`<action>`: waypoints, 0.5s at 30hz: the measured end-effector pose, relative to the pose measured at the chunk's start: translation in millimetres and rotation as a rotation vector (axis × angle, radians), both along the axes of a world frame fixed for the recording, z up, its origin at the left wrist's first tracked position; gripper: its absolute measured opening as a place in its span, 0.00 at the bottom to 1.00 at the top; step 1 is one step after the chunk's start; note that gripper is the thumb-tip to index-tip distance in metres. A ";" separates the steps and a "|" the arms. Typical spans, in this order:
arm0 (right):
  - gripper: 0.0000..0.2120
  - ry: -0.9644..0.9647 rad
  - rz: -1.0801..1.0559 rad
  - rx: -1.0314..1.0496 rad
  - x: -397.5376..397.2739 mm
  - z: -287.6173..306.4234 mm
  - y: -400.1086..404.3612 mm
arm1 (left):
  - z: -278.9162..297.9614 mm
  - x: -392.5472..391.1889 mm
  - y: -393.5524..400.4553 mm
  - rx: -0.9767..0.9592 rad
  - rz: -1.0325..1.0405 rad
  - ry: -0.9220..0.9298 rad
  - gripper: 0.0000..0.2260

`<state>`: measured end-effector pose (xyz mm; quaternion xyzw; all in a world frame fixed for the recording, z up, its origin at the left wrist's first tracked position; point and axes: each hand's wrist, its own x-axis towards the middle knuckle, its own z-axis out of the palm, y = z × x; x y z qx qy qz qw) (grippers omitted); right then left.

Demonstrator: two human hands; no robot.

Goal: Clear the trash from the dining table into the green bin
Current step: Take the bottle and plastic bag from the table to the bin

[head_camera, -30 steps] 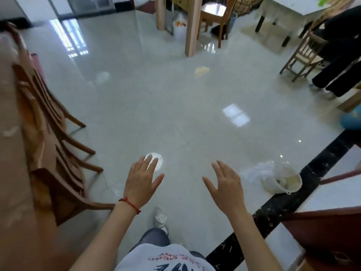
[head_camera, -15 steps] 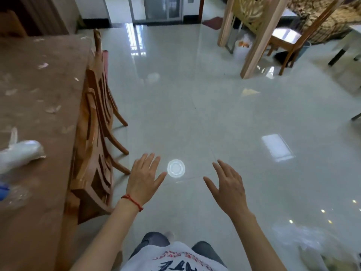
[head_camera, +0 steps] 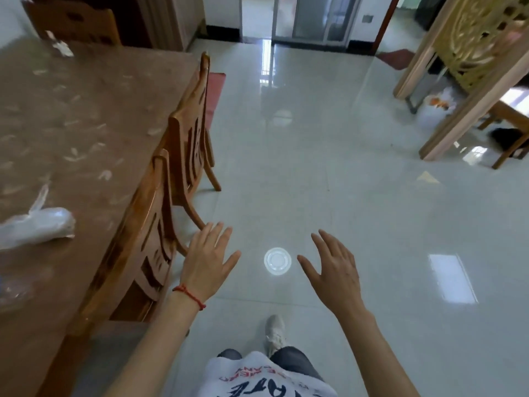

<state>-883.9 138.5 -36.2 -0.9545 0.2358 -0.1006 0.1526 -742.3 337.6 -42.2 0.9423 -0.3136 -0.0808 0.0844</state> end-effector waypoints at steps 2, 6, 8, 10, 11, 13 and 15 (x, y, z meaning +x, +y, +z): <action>0.29 0.008 0.050 -0.009 21.3 5.0 -21.4 | 0.8 11.4 -12.4 -0.016 0.053 0.004 0.33; 0.30 0.011 0.151 -0.024 60.3 12.2 -54.3 | 5.5 28.4 -28.5 -0.036 0.150 -0.019 0.33; 0.29 0.017 0.202 -0.022 78.8 14.1 -63.4 | 7.3 35.1 -31.7 -0.053 0.195 -0.022 0.33; 0.28 0.013 0.251 -0.025 97.9 15.7 -67.7 | 8.8 42.3 -32.4 -0.051 0.245 -0.016 0.34; 0.28 0.006 0.276 -0.035 108.2 16.1 -68.3 | 9.9 46.4 -31.9 -0.044 0.268 -0.019 0.34; 0.27 0.003 0.326 -0.048 129.6 16.5 -66.5 | 12.2 55.2 -28.6 -0.035 0.306 -0.031 0.33; 0.27 0.004 0.379 -0.052 151.2 16.4 -60.6 | 15.8 65.0 -22.3 -0.034 0.351 -0.038 0.33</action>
